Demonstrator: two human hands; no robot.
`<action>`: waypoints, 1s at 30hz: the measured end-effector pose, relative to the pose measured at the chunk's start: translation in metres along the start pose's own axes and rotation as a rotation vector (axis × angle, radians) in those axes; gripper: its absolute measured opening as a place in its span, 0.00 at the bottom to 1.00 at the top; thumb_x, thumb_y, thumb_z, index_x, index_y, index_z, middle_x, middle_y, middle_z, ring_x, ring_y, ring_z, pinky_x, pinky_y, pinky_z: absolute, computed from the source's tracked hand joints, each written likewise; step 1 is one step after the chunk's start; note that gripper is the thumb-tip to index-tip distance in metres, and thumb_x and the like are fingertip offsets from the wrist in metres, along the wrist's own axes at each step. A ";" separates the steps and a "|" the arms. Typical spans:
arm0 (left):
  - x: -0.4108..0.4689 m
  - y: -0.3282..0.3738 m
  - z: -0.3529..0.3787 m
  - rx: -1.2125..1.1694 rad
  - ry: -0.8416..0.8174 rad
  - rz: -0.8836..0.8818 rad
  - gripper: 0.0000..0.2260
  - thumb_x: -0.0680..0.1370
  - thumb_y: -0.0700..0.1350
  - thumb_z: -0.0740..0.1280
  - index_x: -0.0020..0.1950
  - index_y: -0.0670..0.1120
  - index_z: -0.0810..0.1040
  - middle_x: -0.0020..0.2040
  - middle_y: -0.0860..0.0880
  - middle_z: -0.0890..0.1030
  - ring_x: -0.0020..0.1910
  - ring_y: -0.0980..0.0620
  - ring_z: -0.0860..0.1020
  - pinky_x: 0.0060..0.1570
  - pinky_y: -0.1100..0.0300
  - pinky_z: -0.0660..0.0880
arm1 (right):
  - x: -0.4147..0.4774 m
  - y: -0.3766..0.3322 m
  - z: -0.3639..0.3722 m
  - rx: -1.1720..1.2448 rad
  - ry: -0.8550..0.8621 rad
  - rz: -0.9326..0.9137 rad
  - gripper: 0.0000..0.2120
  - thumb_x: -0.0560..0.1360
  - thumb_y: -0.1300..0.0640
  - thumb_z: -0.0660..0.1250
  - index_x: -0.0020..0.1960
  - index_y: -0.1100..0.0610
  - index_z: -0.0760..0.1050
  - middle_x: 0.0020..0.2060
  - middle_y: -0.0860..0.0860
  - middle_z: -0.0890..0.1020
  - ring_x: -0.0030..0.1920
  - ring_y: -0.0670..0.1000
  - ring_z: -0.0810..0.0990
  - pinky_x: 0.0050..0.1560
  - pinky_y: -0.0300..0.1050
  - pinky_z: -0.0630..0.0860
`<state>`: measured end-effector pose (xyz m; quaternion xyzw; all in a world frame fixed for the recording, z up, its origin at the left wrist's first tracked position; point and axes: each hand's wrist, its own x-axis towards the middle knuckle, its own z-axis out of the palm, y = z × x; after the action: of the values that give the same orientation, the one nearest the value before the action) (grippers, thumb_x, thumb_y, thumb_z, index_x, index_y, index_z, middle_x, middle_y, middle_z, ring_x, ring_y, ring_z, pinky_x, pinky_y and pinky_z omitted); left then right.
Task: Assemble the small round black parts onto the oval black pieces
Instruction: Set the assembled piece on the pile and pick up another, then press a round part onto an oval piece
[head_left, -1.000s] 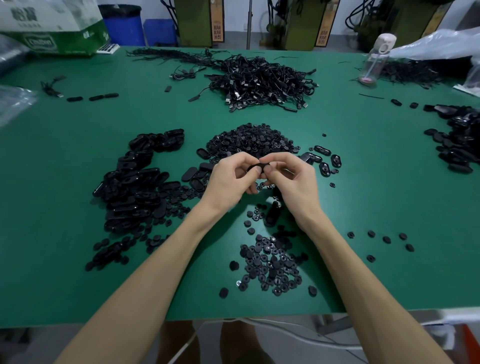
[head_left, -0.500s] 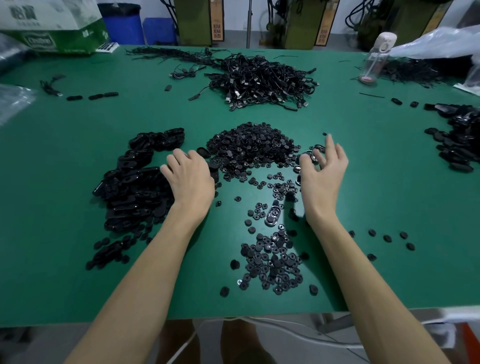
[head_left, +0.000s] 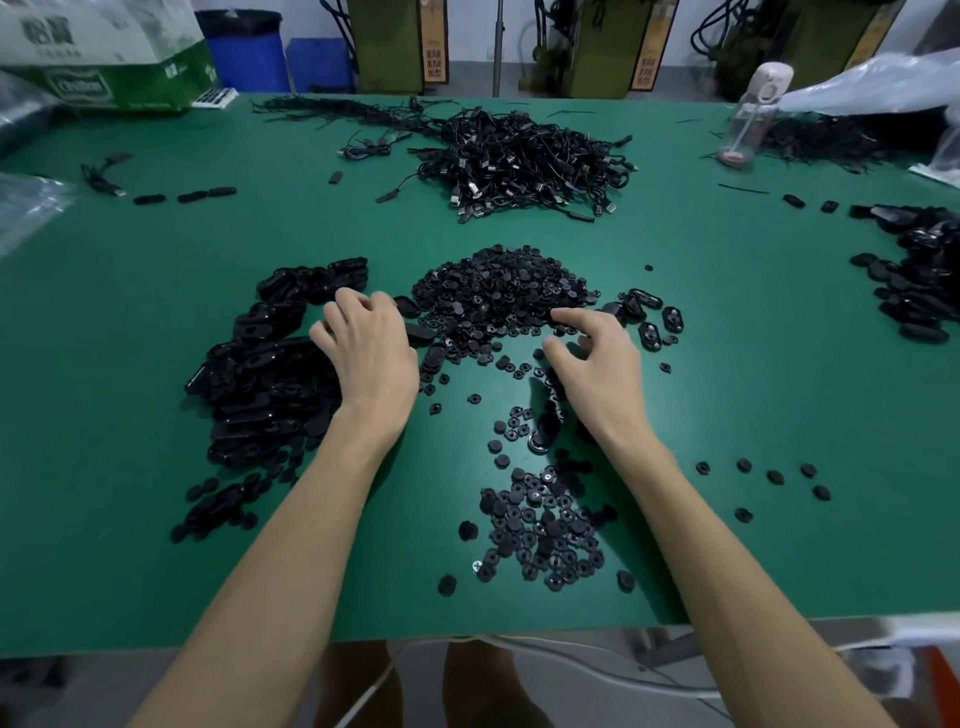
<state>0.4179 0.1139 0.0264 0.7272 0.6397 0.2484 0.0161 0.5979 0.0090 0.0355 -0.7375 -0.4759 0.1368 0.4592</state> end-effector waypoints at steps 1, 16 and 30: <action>0.001 0.000 0.000 0.016 -0.004 -0.011 0.20 0.75 0.30 0.67 0.66 0.40 0.74 0.66 0.39 0.69 0.67 0.39 0.66 0.70 0.44 0.58 | 0.000 0.000 0.000 -0.020 -0.004 -0.010 0.17 0.81 0.56 0.67 0.69 0.54 0.78 0.68 0.50 0.77 0.70 0.51 0.73 0.74 0.54 0.68; 0.079 -0.049 -0.007 0.223 -0.264 -0.152 0.30 0.86 0.42 0.58 0.83 0.36 0.47 0.83 0.34 0.46 0.83 0.34 0.44 0.80 0.37 0.44 | 0.002 0.003 0.007 -0.142 -0.090 -0.046 0.24 0.82 0.53 0.67 0.76 0.57 0.71 0.75 0.52 0.72 0.77 0.51 0.65 0.78 0.47 0.59; 0.075 -0.065 -0.004 0.162 -0.075 0.179 0.09 0.86 0.41 0.63 0.64 0.39 0.74 0.62 0.38 0.77 0.62 0.37 0.73 0.61 0.42 0.70 | 0.001 0.004 0.007 -0.125 -0.087 -0.055 0.20 0.82 0.55 0.67 0.72 0.57 0.74 0.70 0.52 0.76 0.75 0.51 0.67 0.76 0.50 0.63</action>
<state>0.3607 0.1950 0.0338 0.7892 0.5890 0.1692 -0.0410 0.5964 0.0125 0.0288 -0.7448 -0.5230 0.1263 0.3948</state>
